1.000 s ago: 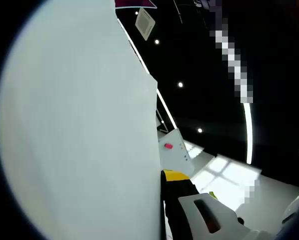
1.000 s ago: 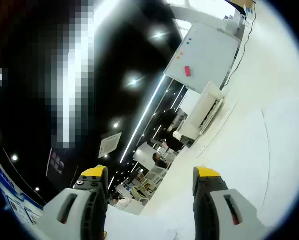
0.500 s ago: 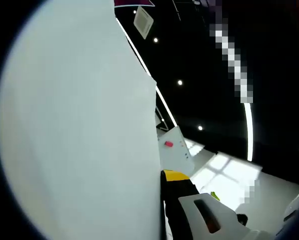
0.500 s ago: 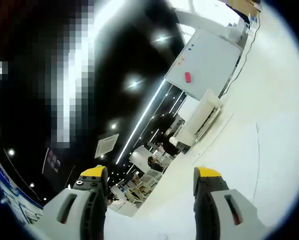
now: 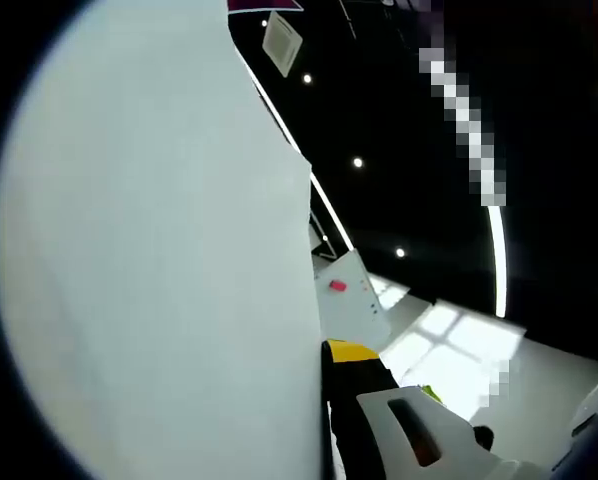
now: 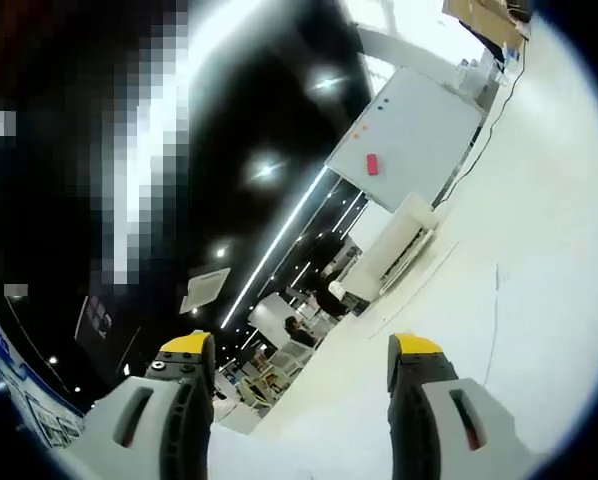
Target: Organize the stack of printing papers by aligning and flattening the scattered papers on the table
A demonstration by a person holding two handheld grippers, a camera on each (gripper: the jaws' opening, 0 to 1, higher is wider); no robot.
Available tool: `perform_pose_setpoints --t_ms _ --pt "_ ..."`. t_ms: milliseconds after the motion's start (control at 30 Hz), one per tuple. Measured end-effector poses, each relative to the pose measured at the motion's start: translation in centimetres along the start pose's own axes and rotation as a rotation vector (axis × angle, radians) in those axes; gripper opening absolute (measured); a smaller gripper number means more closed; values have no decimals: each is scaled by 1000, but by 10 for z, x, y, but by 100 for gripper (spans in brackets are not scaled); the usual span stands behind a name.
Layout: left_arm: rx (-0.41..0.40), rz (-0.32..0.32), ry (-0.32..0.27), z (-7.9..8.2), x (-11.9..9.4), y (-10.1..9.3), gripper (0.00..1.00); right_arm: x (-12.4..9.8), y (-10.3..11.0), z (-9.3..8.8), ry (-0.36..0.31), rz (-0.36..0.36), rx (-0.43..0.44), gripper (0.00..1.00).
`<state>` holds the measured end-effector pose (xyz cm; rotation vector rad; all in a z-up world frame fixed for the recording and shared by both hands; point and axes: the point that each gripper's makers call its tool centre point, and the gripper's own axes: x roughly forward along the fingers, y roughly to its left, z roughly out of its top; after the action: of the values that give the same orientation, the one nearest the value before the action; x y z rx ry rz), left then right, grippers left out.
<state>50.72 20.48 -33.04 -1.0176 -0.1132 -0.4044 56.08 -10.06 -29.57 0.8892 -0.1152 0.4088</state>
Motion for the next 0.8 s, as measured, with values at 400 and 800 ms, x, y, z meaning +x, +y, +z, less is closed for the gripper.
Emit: perform_pose_setpoints --t_ms 400,800 --pt "-2 -3 9 -1 0 0 6 1 -12 -1 0 -26 -7 66" --pt "-4 -4 5 -1 0 0 6 11 -28 3 29 -55 -141 68"
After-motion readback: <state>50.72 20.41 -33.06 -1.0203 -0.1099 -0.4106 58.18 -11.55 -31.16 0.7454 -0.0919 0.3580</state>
